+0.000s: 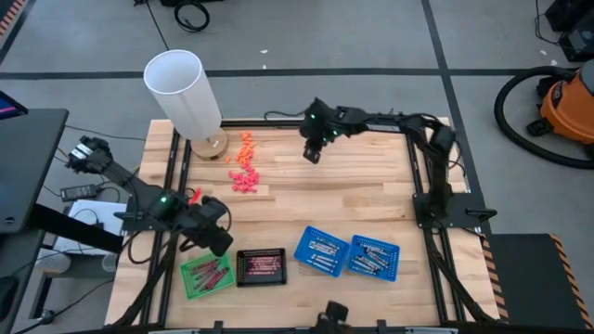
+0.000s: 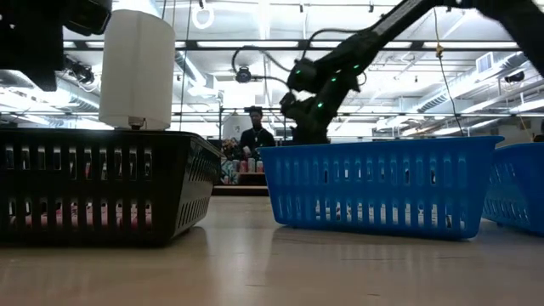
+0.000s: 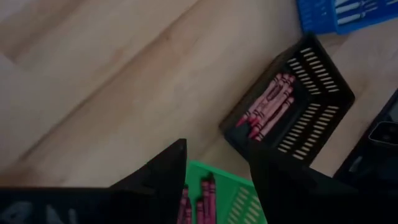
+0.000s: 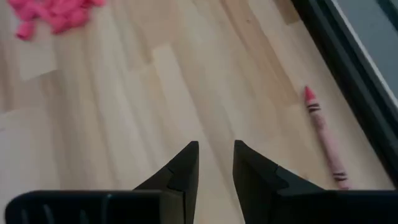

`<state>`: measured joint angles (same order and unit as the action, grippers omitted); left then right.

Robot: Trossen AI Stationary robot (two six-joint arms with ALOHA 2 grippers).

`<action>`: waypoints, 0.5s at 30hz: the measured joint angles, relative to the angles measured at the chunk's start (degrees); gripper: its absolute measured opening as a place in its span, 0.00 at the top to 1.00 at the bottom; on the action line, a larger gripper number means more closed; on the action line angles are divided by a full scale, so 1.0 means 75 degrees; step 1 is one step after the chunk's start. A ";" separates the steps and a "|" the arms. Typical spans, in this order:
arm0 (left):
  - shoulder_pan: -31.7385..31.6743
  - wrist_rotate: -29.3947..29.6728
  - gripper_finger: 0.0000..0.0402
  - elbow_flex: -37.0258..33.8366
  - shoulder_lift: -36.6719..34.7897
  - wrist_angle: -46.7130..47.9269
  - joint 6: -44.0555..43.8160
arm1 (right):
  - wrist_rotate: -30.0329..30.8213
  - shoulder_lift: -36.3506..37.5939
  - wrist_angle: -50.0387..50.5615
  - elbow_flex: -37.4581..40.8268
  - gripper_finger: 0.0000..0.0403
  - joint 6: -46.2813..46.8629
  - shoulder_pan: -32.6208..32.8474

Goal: Sort crayons
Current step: Put the pink crayon into the black bin

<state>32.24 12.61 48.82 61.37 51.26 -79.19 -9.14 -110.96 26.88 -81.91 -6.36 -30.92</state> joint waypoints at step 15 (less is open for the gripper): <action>-0.0471 0.0049 0.55 0.0000 -0.0012 0.0008 0.0884 | 0.0450 -0.1816 0.1085 -0.2103 0.59 -0.1060 -0.0913</action>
<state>28.71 12.98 48.82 61.28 51.32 -72.55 -5.76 -124.58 35.01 -97.68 -14.32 -37.77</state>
